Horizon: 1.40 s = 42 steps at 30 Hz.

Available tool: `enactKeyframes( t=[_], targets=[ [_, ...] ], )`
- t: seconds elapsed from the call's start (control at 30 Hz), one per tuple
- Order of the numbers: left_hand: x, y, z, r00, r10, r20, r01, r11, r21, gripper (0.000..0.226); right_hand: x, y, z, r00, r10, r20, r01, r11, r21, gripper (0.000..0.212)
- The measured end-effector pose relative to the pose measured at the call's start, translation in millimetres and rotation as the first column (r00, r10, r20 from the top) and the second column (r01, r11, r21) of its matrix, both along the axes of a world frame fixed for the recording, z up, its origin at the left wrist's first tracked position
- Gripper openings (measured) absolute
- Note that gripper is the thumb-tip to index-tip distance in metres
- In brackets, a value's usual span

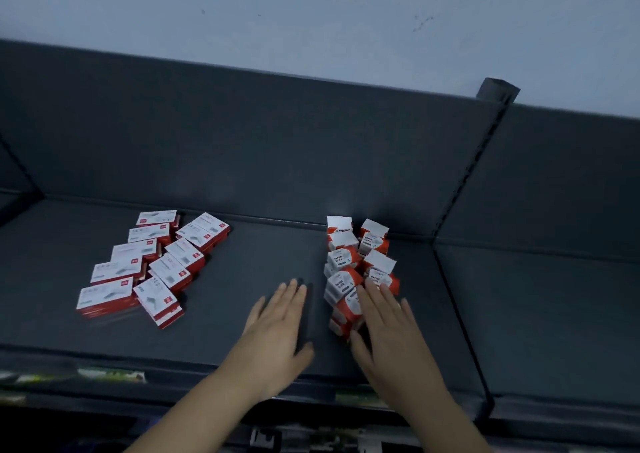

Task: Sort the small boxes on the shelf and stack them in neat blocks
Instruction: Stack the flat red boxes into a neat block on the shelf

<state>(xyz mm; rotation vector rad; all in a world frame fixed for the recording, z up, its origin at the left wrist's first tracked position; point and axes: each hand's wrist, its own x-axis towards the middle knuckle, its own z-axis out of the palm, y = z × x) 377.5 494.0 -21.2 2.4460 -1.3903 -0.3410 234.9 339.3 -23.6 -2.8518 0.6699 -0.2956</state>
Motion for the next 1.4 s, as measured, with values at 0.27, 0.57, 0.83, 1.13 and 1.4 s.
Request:
enactKeyframes(
  t=[0.27, 0.57, 0.83, 1.13, 1.4],
  targets=[
    [59.2, 63.0, -1.0, 0.994, -0.056, 0.097, 0.049, 0.996, 0.073, 0.082, 44.1, 67.8, 8.7, 0.990, -0.106, -0.090, 0.107, 0.994, 0.009, 0.086],
    [94.5, 117.1, -5.8, 0.993, 0.003, 0.115, -0.009, 0.998, 0.058, 0.077, 73.2, 118.6, 0.0, 0.979, -0.070, -0.191, 0.069, 0.998, -0.011, 0.084],
    [102.0, 138.6, 1.0, 0.987, 0.099, 0.130, -0.104, 0.994, 0.034, 0.076, 98.1, 128.3, 1.7, 0.976, 0.058, -0.212, -0.051, 0.998, 0.037, 0.093],
    [115.0, 176.2, 0.3, 0.961, 0.233, 0.148, -0.242, 0.969, 0.043, 0.092, 119.9, 143.5, -2.3, 0.940, 0.238, -0.246, -0.214, 0.969, 0.120, 0.093],
    [137.1, 202.3, -15.4, 0.938, 0.300, 0.176, -0.313, 0.948, 0.053, 0.083, 122.4, 162.1, -8.5, 0.928, 0.264, -0.261, -0.243, 0.964, 0.111, 0.093]
  ],
)
